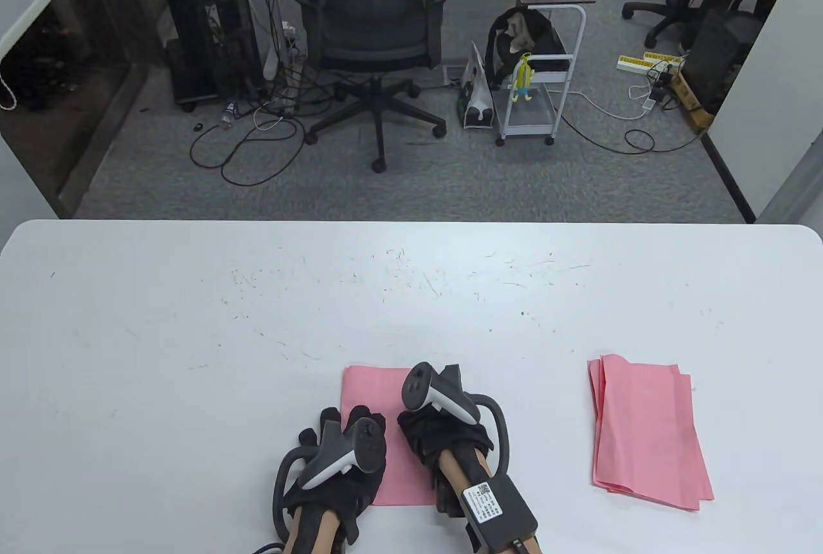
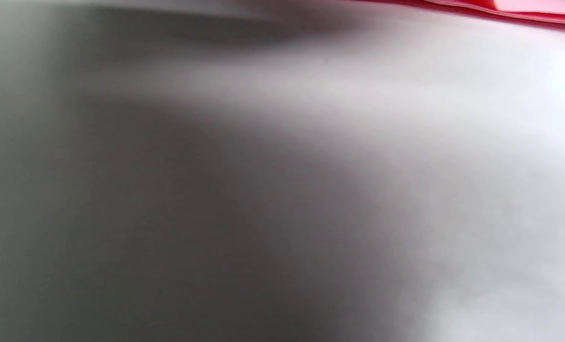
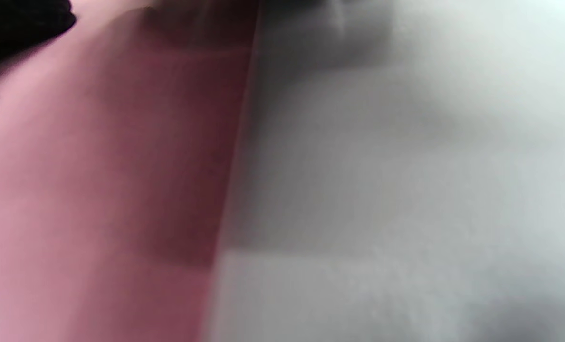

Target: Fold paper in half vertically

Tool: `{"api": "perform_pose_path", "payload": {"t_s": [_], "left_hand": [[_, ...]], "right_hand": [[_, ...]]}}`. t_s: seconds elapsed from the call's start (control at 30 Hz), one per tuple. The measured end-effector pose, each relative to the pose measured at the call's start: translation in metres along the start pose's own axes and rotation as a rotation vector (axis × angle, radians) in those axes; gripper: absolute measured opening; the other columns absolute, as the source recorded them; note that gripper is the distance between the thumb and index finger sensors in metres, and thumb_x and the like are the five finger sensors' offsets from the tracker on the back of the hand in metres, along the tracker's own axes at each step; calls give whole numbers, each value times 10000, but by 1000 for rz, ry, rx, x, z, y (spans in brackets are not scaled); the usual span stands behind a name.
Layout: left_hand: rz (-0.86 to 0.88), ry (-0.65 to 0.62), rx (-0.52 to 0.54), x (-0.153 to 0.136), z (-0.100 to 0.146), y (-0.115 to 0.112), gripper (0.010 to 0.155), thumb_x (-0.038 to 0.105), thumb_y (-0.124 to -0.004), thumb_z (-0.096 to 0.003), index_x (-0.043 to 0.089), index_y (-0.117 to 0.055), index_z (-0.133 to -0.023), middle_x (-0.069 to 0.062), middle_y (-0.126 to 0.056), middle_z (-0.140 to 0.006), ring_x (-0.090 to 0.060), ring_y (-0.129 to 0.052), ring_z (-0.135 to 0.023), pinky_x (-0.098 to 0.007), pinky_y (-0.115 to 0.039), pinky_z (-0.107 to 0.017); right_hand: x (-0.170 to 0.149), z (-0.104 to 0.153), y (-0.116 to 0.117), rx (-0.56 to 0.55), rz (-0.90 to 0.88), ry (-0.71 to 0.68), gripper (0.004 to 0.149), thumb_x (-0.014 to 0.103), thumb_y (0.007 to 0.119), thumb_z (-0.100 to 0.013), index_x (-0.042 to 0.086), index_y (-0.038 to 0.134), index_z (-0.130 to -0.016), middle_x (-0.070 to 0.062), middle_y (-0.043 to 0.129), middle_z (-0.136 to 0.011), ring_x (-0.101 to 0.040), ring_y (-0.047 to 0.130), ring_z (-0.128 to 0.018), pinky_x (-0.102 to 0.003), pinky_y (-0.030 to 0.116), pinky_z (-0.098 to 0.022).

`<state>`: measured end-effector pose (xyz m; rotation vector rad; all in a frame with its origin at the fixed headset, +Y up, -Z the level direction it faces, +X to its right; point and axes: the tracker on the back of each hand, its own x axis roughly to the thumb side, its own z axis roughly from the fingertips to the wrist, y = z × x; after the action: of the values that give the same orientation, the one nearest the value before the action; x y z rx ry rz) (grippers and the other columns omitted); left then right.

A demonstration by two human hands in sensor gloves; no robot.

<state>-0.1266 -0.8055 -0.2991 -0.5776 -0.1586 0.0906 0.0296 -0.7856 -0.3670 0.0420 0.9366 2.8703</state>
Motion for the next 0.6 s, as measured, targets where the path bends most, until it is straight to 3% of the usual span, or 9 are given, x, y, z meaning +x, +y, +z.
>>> {"api": "perform_pose_path", "payload": {"t_s": [0.6], "left_hand": [[1, -1, -3, 0, 0, 0, 681, 504, -412, -616, 321, -70, -1176, 23, 7, -1252, -489, 8, -1118, -741, -145, -762]], "right_hand": [[-2, 2, -1, -6, 10, -29, 681, 544, 598, -477, 322, 312, -1054, 26, 272, -1153, -263, 318, -1081, -541, 385, -774]]}}
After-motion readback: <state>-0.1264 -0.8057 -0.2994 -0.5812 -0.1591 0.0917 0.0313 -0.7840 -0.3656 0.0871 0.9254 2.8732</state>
